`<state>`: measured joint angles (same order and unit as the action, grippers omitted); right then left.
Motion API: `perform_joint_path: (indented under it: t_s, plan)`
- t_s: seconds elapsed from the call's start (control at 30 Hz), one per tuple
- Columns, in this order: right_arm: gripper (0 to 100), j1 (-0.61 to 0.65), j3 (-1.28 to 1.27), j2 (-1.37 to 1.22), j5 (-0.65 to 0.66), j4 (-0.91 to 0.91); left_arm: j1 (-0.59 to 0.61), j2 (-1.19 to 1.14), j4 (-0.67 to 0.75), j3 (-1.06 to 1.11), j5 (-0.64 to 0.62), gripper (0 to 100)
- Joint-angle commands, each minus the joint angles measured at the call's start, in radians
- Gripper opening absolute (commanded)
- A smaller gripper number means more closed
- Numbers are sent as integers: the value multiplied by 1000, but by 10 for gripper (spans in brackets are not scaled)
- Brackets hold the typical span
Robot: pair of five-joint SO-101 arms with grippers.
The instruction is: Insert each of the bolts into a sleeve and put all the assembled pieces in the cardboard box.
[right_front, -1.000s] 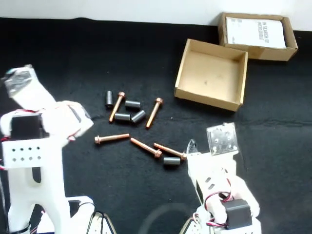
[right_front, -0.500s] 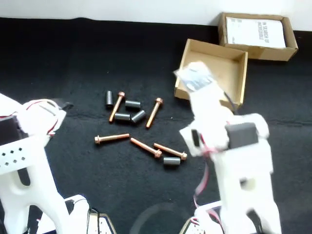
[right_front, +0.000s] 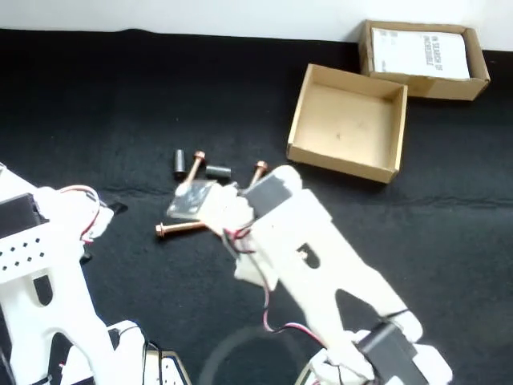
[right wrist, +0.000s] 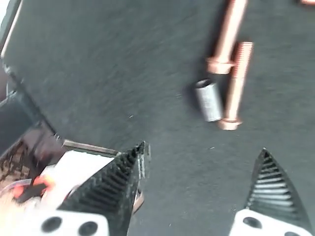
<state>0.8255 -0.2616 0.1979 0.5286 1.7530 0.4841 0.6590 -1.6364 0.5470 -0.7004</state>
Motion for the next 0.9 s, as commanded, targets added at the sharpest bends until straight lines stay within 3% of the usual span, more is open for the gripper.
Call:
perform_joint_path:
  t_s: [0.0, 0.27, 0.87]
  plan:
    - [311, 42, -44, -79, 8, 7, 13, -4, 40, 25, 0, 330]
    - [311, 62, -42, -147, 68, -2, 85, -4, 265, 200, -2, 329]
    - [311, -68, -42, -278, 127, -340, 88, -4, 577, 456, 2, 329]
